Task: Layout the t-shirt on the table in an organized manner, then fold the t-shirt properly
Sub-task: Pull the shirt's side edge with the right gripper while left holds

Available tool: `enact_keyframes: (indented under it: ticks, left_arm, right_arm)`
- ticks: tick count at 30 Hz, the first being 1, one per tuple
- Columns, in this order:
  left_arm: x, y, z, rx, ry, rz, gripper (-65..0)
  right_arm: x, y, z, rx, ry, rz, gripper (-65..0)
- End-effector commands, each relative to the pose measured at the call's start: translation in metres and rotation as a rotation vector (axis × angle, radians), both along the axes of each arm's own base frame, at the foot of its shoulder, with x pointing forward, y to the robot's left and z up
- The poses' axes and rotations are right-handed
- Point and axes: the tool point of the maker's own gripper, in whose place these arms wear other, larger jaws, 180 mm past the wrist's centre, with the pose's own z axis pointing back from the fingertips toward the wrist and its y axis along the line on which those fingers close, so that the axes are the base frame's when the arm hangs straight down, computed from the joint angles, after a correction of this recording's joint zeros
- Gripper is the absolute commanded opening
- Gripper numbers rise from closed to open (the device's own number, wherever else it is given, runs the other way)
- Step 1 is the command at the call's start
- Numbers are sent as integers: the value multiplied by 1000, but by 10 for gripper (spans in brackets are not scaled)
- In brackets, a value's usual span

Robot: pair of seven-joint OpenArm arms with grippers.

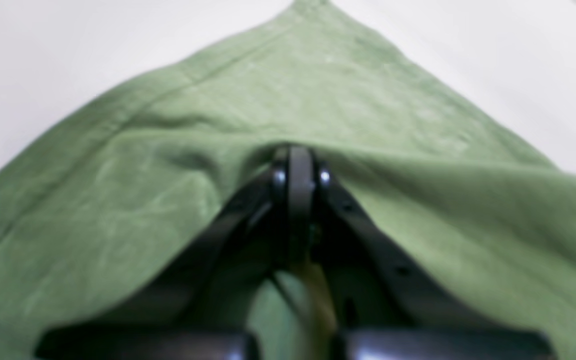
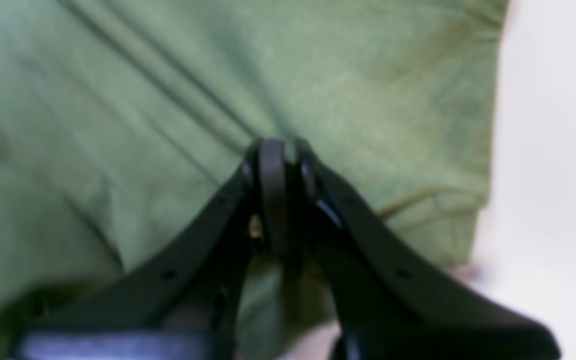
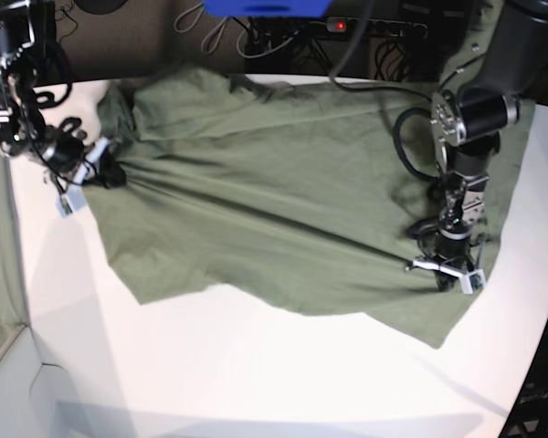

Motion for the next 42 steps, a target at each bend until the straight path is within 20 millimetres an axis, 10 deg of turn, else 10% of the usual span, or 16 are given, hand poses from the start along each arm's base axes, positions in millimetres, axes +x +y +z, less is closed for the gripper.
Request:
enact_keyframes:
  ticks: [1, 11, 22, 32, 42]
  left_arm:
    - [-33, -9, -46, -25, 207, -7, -650]
    - [-57, -36, -74, -71, 302, -38, -650]
    - [-38, -31, -47, -47, 266, -53, -650]
    - [19, -7, 70, -66, -11, -14, -650]
    - [50, 30, 60, -72, -6, 69, -650]
  right_arm:
    - [-17, -16, -7, -105, 69, 64, -621]
    - [-17, -5, 29, -156, 17, 242, -621]
    - [93, -32, 115, -21, -321, -80, -617]
    - [131, 9, 70, 143, -200, -112, -620]
    - [90, 14, 13, 55, -50, -89, -620]
